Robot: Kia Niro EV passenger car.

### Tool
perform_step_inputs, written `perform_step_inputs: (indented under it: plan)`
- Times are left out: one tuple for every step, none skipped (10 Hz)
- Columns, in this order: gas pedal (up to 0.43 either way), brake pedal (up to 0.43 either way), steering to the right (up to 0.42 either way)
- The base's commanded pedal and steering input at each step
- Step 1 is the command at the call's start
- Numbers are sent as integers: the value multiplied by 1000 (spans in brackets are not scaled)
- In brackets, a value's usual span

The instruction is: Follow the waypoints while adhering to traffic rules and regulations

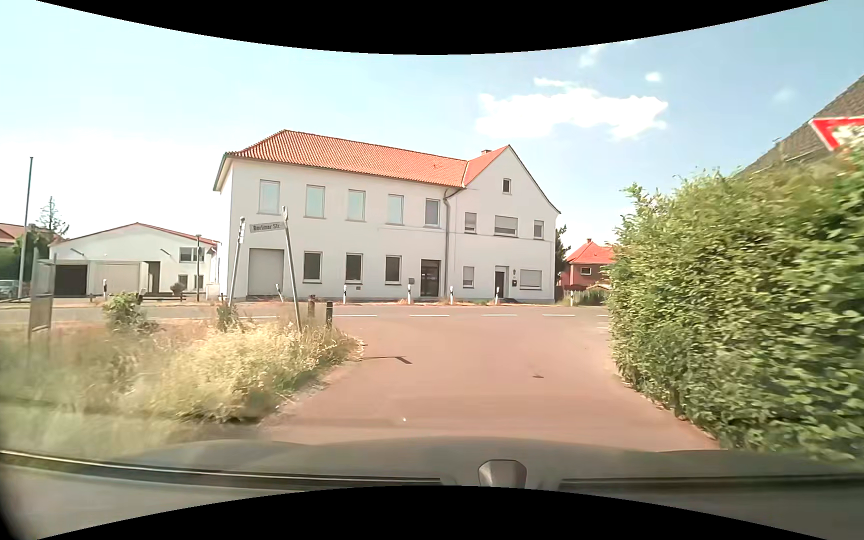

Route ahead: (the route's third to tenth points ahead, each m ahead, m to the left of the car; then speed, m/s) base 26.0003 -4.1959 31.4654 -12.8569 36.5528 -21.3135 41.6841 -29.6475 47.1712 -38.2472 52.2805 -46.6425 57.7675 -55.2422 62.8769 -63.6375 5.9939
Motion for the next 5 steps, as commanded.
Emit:
perform_step_inputs:
  plan:
    - [0, 6, 5]
    - [0, 6, 8]
    - [0, 24, 13]
    - [0, 43, 17]
    - [0, 79, 21]
